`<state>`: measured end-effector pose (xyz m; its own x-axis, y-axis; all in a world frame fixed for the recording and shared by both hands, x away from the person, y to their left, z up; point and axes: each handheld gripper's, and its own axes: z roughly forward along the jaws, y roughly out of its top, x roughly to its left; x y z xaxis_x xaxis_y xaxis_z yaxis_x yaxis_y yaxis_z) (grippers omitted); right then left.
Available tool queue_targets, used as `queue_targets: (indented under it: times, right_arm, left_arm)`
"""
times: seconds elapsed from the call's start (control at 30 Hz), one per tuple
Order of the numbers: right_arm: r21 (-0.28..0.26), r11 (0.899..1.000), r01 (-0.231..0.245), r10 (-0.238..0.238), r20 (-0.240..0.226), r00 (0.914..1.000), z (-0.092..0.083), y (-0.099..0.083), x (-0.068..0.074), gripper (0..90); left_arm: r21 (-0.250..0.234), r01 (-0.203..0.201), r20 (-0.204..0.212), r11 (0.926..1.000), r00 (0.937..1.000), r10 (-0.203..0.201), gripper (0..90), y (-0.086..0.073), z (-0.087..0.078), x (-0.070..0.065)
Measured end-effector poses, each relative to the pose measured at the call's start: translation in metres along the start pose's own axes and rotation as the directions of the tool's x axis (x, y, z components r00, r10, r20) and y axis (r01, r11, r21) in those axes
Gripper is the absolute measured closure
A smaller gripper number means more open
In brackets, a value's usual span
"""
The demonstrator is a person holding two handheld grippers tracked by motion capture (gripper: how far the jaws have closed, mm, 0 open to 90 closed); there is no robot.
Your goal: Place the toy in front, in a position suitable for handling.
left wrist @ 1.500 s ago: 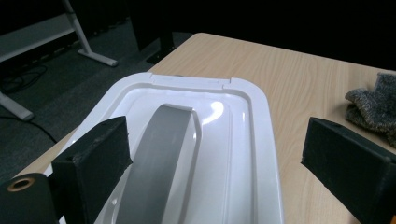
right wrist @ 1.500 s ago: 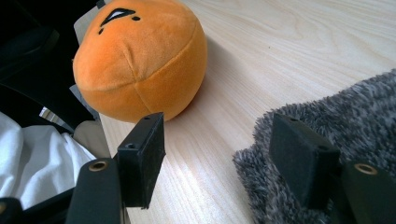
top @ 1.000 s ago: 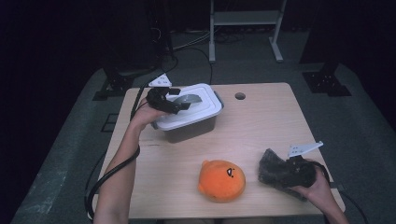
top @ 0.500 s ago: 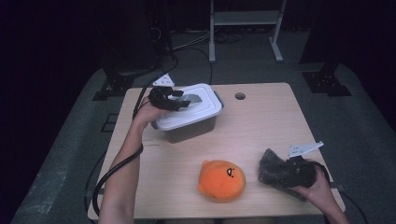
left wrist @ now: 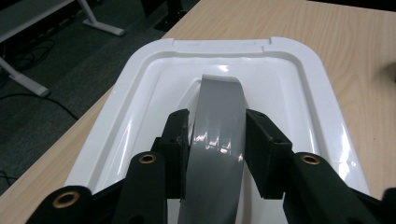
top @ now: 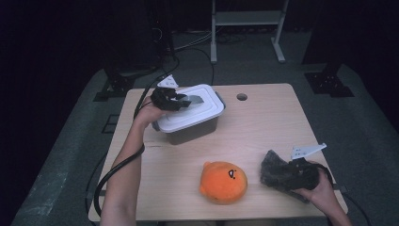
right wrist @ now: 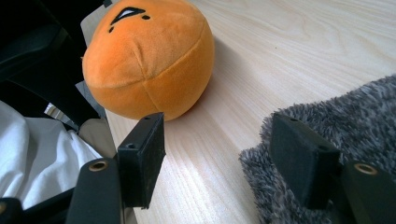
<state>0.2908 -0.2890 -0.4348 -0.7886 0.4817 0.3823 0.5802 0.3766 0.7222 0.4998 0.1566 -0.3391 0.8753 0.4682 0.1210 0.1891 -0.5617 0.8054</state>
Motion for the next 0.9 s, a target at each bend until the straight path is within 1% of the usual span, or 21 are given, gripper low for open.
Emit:
queue_targets:
  times: [0.07,0.2,0.3,0.43,0.5,0.63,0.83,0.9]
  right_arm:
    - [-0.001,1.000,0.000,0.000,0.001,1.0000,0.000,0.000,0.000,34.9]
    - [-0.004,1.000,-0.002,0.002,0.001,1.0000,0.000,0.000,-0.001,34.9]
    - [-0.006,1.000,-0.003,0.003,0.000,1.0000,0.000,0.000,-0.001,34.9]
    - [-0.005,1.000,-0.007,0.007,-0.002,1.0000,0.000,0.000,-0.001,34.9]
    - [-0.006,1.000,-0.008,0.008,-0.004,1.0000,0.001,0.000,-0.001,34.9]
    - [-0.004,1.000,-0.004,0.004,-0.006,1.0000,0.001,0.000,-0.001,34.9]
    - [-0.010,1.000,-0.007,0.007,-0.008,0.9999,0.001,0.000,-0.001,34.9]
    - [-0.012,1.000,-0.005,0.005,-0.011,0.9999,0.000,0.001,-0.001,34.9]
  left_arm:
    - [0.002,-0.010,0.009,1.0000,0.9999,0.010,64.3,0.000,-0.001,-0.001]
    - [0.001,-0.013,0.022,0.9999,0.9997,0.013,65.7,0.000,-0.002,-0.003]
    - [-0.003,-0.020,0.042,0.9998,0.9989,0.021,66.2,0.000,-0.002,-0.005]
    - [0.008,-0.034,0.063,0.9994,0.9974,0.033,66.4,0.003,-0.002,-0.007]
    - [0.006,-0.028,0.078,0.9996,0.9966,0.028,66.5,0.003,-0.001,-0.008]
    - [0.004,-0.025,0.093,0.9997,0.9954,0.024,66.5,0.005,0.002,-0.009]
    - [0.011,-0.022,0.138,0.9997,0.9902,0.020,66.4,0.009,0.006,-0.011]
    - [0.014,-0.023,0.146,0.9996,0.9891,0.020,66.4,0.010,0.006,-0.012]
